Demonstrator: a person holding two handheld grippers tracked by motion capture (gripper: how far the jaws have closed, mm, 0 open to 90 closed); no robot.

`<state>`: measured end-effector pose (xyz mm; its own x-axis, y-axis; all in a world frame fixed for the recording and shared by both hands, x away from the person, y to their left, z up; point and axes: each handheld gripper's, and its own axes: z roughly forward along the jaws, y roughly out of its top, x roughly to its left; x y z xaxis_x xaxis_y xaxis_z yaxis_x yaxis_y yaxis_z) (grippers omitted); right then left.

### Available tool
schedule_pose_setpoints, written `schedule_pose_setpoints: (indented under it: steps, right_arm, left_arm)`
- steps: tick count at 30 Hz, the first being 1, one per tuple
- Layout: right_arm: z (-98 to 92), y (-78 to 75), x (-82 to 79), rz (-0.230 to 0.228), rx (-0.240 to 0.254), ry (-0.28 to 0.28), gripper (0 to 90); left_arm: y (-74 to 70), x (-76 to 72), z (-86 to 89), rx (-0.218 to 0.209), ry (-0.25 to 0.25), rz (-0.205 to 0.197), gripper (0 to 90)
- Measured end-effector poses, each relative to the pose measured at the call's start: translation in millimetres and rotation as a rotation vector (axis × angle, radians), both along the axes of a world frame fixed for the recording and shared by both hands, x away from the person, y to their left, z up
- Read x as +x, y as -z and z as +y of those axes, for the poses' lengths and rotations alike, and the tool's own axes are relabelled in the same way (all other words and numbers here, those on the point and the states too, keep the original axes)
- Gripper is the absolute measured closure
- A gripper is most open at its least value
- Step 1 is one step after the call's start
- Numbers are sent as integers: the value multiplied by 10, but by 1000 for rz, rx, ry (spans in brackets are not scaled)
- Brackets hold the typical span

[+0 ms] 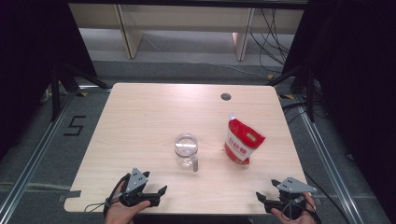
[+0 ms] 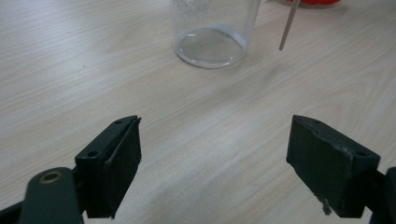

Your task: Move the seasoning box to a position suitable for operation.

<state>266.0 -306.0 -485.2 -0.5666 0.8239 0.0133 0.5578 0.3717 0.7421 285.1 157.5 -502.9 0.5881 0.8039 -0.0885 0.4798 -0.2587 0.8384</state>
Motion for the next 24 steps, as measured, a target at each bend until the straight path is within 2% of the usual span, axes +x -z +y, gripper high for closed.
schedule_pose_setpoints:
  steps: [1,2,5,8,11,12,15,16,18,19,21,23,24]
  right_arm:
    - [1,3,3,-1,-3,-3,252]
    - [3,1,-3,1,-2,9,251]
    - [-2,5,11,7,7,-7,252]
    - [-8,-1,14,17,16,-23,252]
    - [2,3,7,5,18,-2,252]
    - [-5,12,23,-24,8,-14,252]
    - [-4,11,27,-29,12,-19,252]
    - [-5,11,32,-34,10,-28,252]
    - [1,9,26,-19,18,-22,252]
    - [-2,6,27,-20,22,-20,252]
    - [-7,4,30,-32,12,-21,252]
    - [-1,6,31,-30,21,-27,252]
    - [-1,1,26,-39,6,-19,253]
  left_arm:
    - [1,0,0,-11,-5,-1,175]
    - [-3,4,10,-9,2,-3,180]
    - [-13,0,15,-5,4,-1,222]
    - [-42,-6,3,-36,36,5,323]
    - [-74,-20,-4,-50,56,-5,476]
    - [-102,-47,-35,-55,80,-22,526]
    - [-142,-74,-98,-64,108,-44,644]
    - [-151,-67,-125,-80,119,-51,691]
    - [-175,-66,-154,-81,129,-51,767]
    - [-215,-37,-212,-94,160,-64,805]
    - [-242,-26,-249,-102,171,-69,841]
    - [-353,8,-360,-105,215,-82,865]
    - [-378,21,-381,-108,220,-90,876]
